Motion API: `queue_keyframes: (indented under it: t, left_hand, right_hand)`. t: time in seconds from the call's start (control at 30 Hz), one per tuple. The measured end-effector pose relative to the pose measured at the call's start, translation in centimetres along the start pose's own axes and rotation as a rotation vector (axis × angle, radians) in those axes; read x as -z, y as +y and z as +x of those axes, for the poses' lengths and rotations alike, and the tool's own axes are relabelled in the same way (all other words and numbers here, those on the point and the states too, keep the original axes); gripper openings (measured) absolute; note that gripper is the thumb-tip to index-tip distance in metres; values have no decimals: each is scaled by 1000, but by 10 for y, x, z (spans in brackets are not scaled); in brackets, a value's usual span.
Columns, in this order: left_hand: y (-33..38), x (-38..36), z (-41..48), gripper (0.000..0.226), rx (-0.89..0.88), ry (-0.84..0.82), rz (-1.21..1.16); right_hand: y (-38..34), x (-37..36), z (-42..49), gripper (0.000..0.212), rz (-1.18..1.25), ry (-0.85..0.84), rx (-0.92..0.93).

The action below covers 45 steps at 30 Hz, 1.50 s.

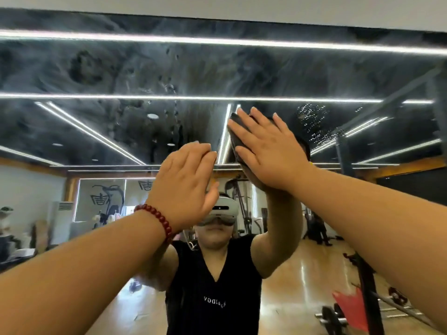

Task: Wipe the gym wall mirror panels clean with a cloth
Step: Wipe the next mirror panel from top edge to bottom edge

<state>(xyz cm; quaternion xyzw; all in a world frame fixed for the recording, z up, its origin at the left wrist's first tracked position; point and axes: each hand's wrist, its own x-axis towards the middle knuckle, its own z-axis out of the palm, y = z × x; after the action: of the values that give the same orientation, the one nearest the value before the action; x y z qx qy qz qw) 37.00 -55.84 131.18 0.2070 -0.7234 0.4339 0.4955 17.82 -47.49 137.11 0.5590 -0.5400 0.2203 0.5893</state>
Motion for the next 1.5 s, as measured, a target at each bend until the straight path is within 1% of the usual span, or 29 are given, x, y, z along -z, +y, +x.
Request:
queue_keyframes:
  t: [0.07, 0.17, 0.23, 0.3, 0.33, 0.4, 0.47, 0.5, 0.53, 0.6, 0.67, 0.7, 0.73, 0.77, 0.83, 0.9, 0.93, 1.0, 1.1, 1.17, 1.27, 1.37, 1.43, 1.5]
  left_hand:
    - [-9, 1, 21, 66, -20, -34, 40]
    - [-24, 10, 54, 76, -65, -20, 83]
    - [-31, 9, 65, 84, -100, -39, 82]
    - [-36, 2, 69, 81, -87, -39, 51]
    - [-36, -1, 69, 78, -79, -24, 37]
    - [-37, -4, 68, 73, -69, -12, 2]
    - [-37, -5, 67, 73, -75, 11, -41]
    - [-38, -5, 66, 74, -88, 12, -53]
    - [-40, -5, 66, 74, -96, 12, -58]
    - [-47, -1, 71, 70, -123, 51, -53]
    - [-56, 2, 83, 61, -182, 116, -38]
    - [-61, 6, 93, 65, -187, 119, -24]
    - [-65, 10, 103, 73, -165, 86, -20]
    - [-68, 13, 113, 80, -120, 36, -26]
    - [-74, 11, 127, 83, -58, -41, 6]
    - [-75, 7, 132, 82, -55, -54, 49]
    - [-76, 6, 131, 82, -58, -47, 57]
    - [-76, 4, 129, 82, -58, -41, 50]
    - [-77, 4, 129, 82, -60, -40, 60]
    - [-78, 3, 129, 82, -63, -30, 59]
    - [-78, 3, 130, 84, -68, -30, 48]
    - [-78, 6, 130, 93, -60, -26, 78]
    - [-77, 11, 134, 96, -81, 3, 105]
    - [-80, 17, 145, 92, -91, 25, 95]
  right_hand:
    - [-1, -4, -7, 62, -9, 20, 78]
    - [-2, -13, -27, 58, -34, 21, 280]
    - [3, -10, -25, 59, -18, -25, 365]
    - [15, -2, -5, 60, -22, -81, 390]
    - [23, 4, 11, 60, -23, -84, 358]
    - [39, 18, 45, 61, -22, -80, 210]
    - [47, 23, 65, 58, -48, -50, 59]
    - [44, 22, 66, 57, -59, -31, 28]
    - [39, 20, 62, 59, -65, -12, 36]
    - [27, 12, 45, 61, -66, -13, 157]
    - [22, 8, 31, 57, -63, -51, 271]
    - [24, 9, 32, 56, -67, -65, 296]
    - [28, 12, 37, 56, -75, -67, 293]
    - [33, 15, 46, 58, -77, -62, 265]
    - [45, 21, 69, 62, -54, -53, 132]
    - [54, 24, 86, 64, -28, -20, -2]
    - [55, 24, 90, 64, -35, 3, -37]
    - [50, 22, 86, 64, -50, 10, -38]
    - [47, 18, 65, 59, -45, -29, 123]
    - [58, 19, 58, 58, -43, -63, 169]
    - [79, 26, 71, 58, -24, -12, 51]
    - [92, 30, 100, 54, -9, 35, -77]
    - [96, 32, 117, 53, -1, 35, -104]
    - [99, 35, 129, 53, -13, 24, -77]
